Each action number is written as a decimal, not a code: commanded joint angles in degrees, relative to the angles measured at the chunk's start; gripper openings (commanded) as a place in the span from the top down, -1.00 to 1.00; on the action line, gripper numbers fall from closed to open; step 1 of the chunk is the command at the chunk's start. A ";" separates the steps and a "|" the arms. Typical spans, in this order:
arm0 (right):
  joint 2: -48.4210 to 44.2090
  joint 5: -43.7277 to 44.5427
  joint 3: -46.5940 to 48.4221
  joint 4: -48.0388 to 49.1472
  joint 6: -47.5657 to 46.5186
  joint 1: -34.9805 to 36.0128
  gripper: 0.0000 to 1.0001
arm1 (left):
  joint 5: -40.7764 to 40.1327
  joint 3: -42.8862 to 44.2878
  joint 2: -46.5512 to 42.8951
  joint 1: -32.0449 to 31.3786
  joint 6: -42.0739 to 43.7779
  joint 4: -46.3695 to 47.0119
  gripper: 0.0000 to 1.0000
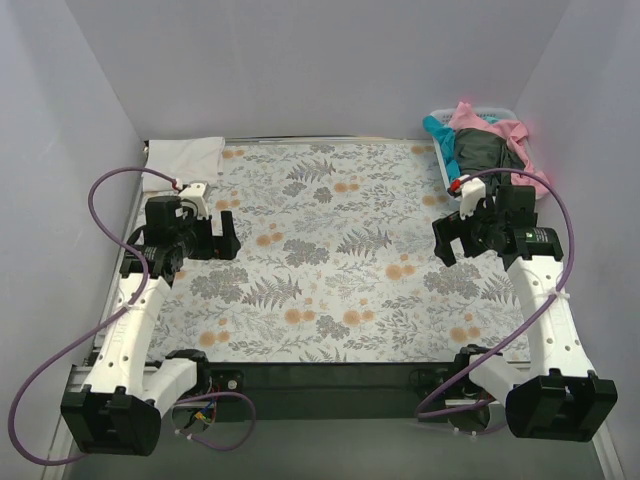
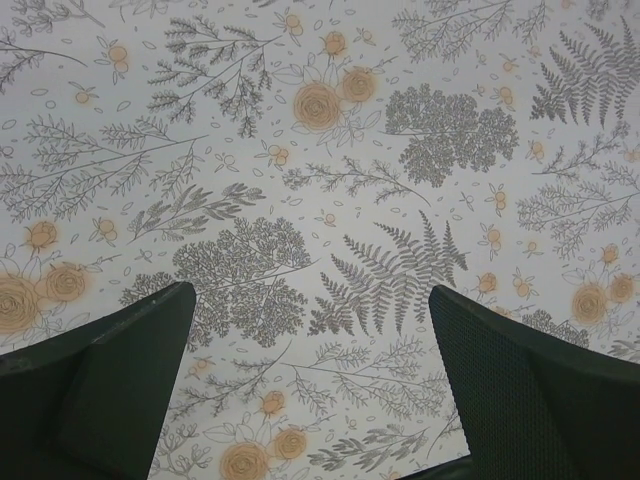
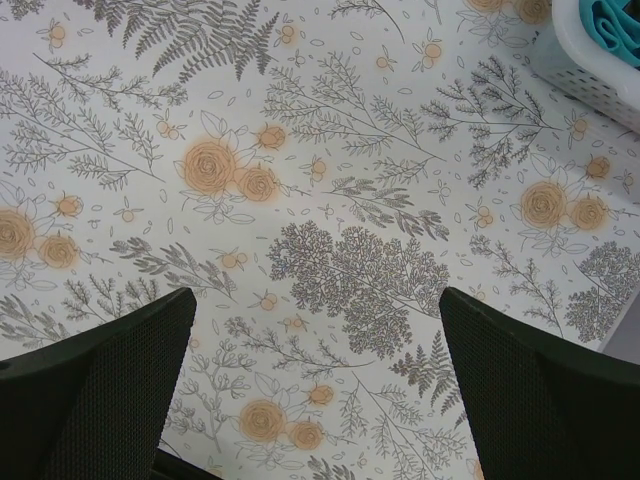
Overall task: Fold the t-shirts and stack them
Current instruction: Grab the tshirt from the pile, then move the tshirt to the center of the board, then flatten the tshirt out
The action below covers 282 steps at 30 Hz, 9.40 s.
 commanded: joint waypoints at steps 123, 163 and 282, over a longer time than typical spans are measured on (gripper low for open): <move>16.77 -24.53 42.36 42.55 42.24 19.57 0.97 | 6.74 18.54 13.81 0.54 -4.30 2.29 -0.96; 22.32 -16.34 0.38 1.07 -1.62 21.70 0.32 | 15.54 3.52 25.94 -11.75 13.80 -3.77 -0.18; 29.80 3.61 6.11 -11.58 -18.06 21.68 0.04 | 12.72 18.44 48.60 -12.90 4.92 15.13 0.05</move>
